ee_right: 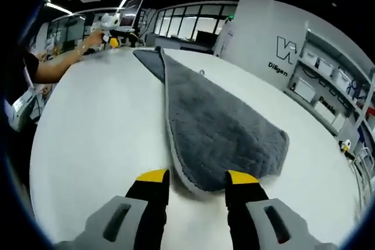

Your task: Open the folded towel by lifting each exposed corner and separating the folded layers until the towel lies flat within the target outline without major curled edges

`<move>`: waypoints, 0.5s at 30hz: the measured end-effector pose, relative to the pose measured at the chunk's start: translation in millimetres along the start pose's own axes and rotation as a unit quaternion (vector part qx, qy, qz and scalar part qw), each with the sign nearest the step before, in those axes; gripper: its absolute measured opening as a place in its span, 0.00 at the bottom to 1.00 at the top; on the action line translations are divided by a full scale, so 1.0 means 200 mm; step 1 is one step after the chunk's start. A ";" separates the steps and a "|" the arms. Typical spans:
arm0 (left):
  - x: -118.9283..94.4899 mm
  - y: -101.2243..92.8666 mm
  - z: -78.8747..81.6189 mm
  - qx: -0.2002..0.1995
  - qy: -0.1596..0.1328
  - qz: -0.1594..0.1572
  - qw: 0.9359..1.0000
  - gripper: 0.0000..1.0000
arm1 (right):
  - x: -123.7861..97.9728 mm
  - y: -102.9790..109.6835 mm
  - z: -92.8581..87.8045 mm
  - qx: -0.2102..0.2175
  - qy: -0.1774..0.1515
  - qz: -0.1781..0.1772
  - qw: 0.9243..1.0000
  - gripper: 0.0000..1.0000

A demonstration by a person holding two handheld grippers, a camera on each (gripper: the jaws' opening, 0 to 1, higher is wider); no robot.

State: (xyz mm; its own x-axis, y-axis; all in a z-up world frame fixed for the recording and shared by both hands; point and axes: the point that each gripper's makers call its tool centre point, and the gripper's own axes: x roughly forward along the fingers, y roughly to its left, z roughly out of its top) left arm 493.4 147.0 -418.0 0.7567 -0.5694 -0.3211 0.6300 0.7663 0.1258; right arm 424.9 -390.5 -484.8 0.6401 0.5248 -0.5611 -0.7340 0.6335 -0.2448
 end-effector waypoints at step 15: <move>-0.02 0.00 -0.03 -0.021 0.005 0.017 1.000 0.99 | -0.03 -0.01 0.26 0.082 -0.052 -0.055 0.994 0.99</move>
State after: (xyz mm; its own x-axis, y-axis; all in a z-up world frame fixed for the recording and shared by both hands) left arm 489.6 151.1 -421.9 0.7751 -0.5405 -0.3271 0.5964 0.7968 0.0968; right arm 433.6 -364.9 -439.3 0.7413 0.4976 -0.4503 -0.6164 0.7703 -0.1635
